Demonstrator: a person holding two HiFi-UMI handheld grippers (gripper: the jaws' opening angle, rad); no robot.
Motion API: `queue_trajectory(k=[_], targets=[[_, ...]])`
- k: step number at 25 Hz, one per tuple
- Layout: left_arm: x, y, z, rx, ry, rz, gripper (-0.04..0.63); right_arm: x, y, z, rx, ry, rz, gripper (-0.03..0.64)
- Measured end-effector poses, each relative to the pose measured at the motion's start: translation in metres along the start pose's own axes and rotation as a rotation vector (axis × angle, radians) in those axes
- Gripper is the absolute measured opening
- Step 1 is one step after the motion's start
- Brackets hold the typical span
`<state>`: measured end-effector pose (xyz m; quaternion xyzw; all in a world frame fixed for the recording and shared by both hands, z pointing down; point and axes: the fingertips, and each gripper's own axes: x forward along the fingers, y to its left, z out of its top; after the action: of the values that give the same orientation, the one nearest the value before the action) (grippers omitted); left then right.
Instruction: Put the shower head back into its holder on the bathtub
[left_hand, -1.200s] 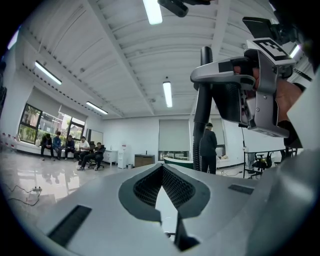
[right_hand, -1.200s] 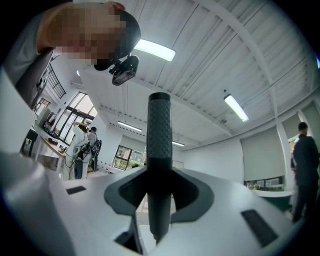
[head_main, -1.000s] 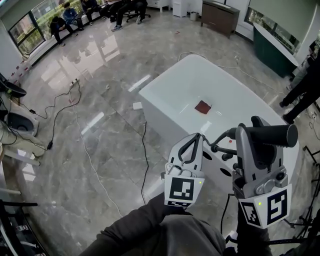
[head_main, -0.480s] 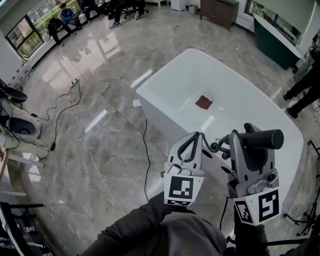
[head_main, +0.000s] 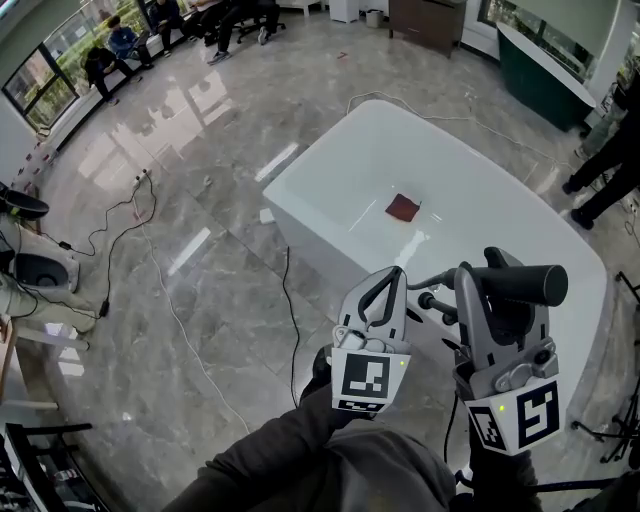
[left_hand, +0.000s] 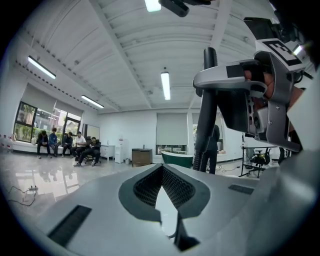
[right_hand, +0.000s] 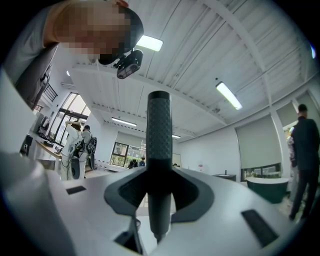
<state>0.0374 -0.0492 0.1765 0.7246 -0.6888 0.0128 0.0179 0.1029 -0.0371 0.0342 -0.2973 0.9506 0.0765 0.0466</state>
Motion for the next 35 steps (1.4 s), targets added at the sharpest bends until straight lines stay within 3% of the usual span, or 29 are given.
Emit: queue_trajectory(k=[10, 20, 35], targets=[[0.027, 0.019, -0.005, -0.023, -0.001, -0.081, 0.003, 0.034, -0.001, -0.018, -0.014, 0.046, -0.050, 0.132], [0.047, 0.053, -0.014, -0.047, 0.015, -0.108, 0.003, 0.071, 0.006, -0.045, 0.003, 0.096, -0.059, 0.132], [0.064, 0.074, -0.032, -0.086, 0.026, -0.136, 0.003, 0.111, 0.005, -0.053, -0.021, 0.106, -0.060, 0.132]])
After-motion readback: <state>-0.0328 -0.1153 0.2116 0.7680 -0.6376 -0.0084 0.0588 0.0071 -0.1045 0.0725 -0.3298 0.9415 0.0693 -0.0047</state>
